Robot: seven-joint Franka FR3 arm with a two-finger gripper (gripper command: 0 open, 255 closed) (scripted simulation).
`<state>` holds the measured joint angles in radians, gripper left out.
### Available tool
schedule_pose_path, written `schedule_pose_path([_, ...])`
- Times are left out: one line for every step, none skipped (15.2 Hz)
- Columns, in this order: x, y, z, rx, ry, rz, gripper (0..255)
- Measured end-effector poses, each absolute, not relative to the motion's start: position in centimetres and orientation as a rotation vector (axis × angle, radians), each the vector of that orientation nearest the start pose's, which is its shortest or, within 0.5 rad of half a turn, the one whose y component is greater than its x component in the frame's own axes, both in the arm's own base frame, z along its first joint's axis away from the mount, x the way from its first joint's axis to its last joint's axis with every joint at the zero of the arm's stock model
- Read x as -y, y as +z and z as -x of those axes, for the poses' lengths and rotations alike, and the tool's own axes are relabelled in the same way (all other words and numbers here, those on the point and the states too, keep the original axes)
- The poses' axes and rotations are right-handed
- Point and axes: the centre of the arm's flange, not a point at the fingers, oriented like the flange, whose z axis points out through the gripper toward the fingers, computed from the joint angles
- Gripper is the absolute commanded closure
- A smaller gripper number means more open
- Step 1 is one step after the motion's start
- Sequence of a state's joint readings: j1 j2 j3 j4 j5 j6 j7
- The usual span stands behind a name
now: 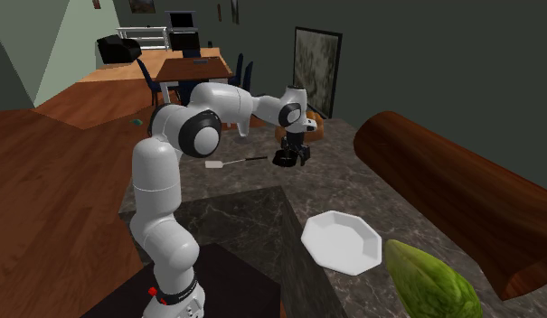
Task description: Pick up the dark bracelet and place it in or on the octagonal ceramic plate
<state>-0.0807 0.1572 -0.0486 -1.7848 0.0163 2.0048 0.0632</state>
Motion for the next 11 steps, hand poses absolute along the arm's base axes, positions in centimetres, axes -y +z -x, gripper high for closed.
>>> schedule_pose_path([7.66,46.82,-60.84,-0.310,-0.099,3.119,0])
schedule_pose_path([7.66,46.80,-60.85,-0.310,-0.099,3.119,0])
schedule_pose_path([7.66,46.79,-60.85,-0.310,-0.100,3.119,0])
schedule_pose_path([7.66,46.78,-60.85,-0.310,-0.100,3.119,0])
schedule_pose_path([7.66,46.78,-60.85,-0.310,-0.100,3.119,255])
schedule_pose_path([7.66,46.79,-60.85,-0.310,-0.100,3.119,255])
schedule_pose_path([7.66,46.78,-60.85,-0.310,-0.100,3.119,255])
schedule_pose_path([7.67,46.79,-60.85,-0.310,-0.100,3.119,255])
schedule_pose_path([7.67,46.79,-60.85,-0.310,-0.100,3.119,255])
schedule_pose_path([7.67,46.78,-60.85,-0.310,-0.099,3.119,255])
schedule_pose_path([7.66,46.77,-60.85,-0.310,-0.099,3.119,255])
